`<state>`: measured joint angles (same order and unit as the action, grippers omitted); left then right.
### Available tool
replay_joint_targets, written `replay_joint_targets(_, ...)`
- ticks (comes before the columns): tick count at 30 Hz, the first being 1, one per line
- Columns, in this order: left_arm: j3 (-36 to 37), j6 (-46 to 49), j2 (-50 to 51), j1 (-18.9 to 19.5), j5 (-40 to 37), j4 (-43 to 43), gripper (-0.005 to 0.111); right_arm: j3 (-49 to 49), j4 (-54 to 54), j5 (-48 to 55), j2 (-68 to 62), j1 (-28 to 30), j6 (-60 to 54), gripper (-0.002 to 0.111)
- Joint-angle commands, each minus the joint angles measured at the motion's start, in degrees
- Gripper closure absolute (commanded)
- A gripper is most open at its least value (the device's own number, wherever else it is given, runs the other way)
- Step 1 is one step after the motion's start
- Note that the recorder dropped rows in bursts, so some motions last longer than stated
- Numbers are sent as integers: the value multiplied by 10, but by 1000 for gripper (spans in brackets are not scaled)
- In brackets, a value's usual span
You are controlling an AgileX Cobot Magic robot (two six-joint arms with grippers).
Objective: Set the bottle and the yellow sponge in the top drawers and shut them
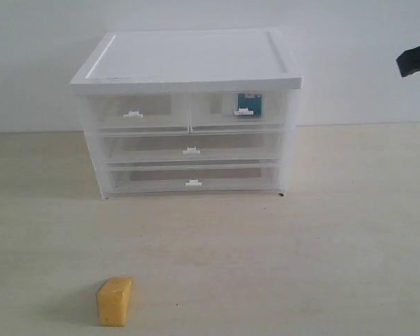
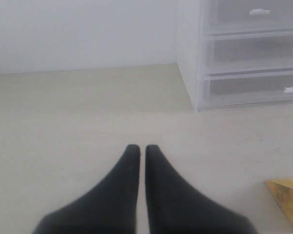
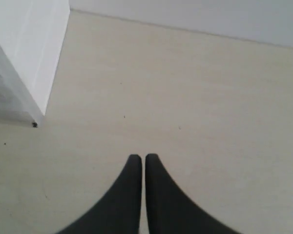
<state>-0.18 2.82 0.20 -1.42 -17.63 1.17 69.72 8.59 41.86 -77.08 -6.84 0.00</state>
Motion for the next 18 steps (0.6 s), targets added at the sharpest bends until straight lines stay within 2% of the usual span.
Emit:
replay_joint_targets(1, 2, -1, -2, 2, 0, -1, 103, -73, 7, -78, 93, 4, 23, 108)
replay_joint_targets(10, 2, -1, -2, 2, 0, -1, 103, -305, -17, -268, 373, 4, 32, 108)
replay_joint_targets(18, 2, -1, -2, 2, 0, -1, 103, -453, -44, -306, 572, 4, 45, 108)
